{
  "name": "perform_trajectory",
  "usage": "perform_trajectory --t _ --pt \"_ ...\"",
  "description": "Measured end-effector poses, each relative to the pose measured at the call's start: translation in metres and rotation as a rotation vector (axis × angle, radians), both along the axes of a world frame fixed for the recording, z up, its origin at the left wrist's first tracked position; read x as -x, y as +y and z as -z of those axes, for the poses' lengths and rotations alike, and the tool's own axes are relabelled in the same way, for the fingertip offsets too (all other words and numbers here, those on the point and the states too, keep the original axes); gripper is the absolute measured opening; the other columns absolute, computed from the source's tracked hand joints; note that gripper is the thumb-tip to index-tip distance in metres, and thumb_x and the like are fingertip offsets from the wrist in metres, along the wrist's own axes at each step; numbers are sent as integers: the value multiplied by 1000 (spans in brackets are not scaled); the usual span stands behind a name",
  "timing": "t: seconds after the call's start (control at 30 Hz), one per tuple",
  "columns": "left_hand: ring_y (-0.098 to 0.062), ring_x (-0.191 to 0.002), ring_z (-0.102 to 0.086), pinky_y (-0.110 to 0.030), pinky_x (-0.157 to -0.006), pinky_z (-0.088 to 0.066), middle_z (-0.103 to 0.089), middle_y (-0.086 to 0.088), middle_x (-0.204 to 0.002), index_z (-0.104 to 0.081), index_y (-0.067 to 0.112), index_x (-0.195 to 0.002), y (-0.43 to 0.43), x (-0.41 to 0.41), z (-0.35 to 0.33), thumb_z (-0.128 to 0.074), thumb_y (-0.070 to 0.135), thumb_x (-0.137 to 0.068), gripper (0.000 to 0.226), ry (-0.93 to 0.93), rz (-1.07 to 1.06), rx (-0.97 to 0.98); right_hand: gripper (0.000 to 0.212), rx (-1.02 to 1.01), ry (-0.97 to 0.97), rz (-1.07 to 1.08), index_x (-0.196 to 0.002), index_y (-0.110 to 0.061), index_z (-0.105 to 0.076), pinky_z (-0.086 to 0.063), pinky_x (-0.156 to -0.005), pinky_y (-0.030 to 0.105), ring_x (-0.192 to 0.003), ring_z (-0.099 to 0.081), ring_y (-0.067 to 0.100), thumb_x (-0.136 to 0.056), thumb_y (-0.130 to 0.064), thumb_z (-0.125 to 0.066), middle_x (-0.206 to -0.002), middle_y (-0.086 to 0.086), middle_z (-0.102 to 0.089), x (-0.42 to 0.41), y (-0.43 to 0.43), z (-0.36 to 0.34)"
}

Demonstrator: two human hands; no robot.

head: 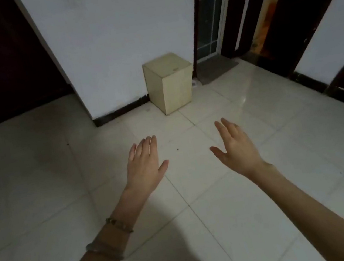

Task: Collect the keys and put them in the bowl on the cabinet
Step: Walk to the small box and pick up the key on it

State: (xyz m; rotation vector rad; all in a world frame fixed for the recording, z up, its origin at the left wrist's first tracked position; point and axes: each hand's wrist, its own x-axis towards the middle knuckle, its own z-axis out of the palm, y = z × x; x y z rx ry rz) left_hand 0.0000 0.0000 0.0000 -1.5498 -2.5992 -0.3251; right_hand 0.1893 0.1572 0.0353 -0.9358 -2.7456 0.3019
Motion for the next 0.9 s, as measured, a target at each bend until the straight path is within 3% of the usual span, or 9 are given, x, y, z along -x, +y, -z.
perform_trajectory --t 0.17,0.5,0.9 --pt "-35 -121 -49 -51 -105 -32 -52 -23 -131 -38 -3 -132 -21 -15 27 -69 33 -78 72 -24 -12 -18 67 90 -35 25 -138 -2 -28 -32 -106 48 -130 -33 40 -86 -30 -60 -145 24 -33 -11 -21 37" --pt "-33 -133 -33 -47 -112 -24 -36 -22 -144 -22 0 -141 -67 -36 87 -51 41 -89 72 -224 -99 117 67 152 -99 77 -139 -4 -27 -27 -109 44 -133 -30 37 -87 -32 -58 -146 22 -31 -24 -45 78" --pt "-34 -130 -38 -47 -111 -23 -42 -23 -139 -28 -1 -138 -29 2 86 -56 39 -87 71 -183 -60 72 67 139 -12 73 -136 -1 -31 -33 -105 48 -129 -37 40 -84 -29 -63 -142 25 -37 9 -25 74"
